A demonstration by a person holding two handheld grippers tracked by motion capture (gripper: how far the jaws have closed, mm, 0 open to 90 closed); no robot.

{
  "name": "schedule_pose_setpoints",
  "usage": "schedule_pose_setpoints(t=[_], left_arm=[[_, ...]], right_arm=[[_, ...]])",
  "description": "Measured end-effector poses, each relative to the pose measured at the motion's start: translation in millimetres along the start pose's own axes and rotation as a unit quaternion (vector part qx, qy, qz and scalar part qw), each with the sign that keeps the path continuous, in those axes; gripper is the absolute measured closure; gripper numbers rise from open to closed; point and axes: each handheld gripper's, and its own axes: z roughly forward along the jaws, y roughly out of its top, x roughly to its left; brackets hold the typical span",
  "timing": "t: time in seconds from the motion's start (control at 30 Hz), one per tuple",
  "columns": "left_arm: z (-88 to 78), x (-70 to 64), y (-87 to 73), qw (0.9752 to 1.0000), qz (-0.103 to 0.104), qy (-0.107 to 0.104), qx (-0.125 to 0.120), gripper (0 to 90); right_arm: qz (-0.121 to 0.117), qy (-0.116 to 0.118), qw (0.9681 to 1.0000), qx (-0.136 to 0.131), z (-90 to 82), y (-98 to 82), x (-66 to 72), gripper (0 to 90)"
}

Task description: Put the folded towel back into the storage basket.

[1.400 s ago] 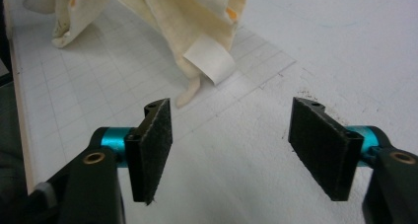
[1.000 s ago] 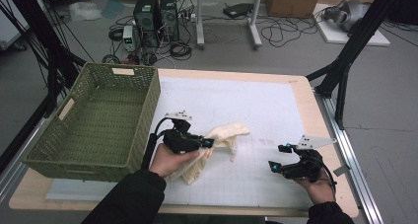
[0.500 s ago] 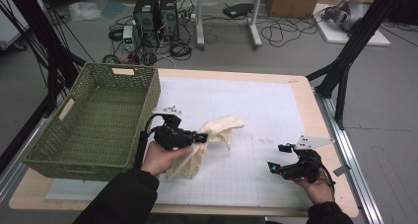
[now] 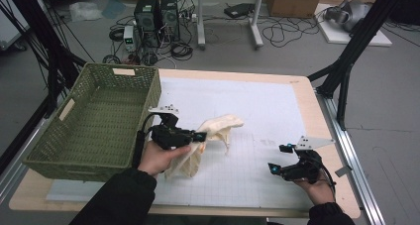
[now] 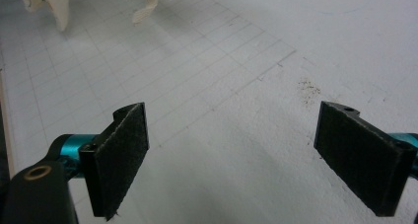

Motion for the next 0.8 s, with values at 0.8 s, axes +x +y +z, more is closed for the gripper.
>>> schedule_pose_setpoints(t=[0.8], left_arm=[[-19.1, -3.8, 6.8, 0.9999, -0.005, -0.013, -0.002, 81.7]], right_arm=[[-0.003, 0.002, 1.0, 0.003, 3.7, 0.3, 0.2, 12.2]])
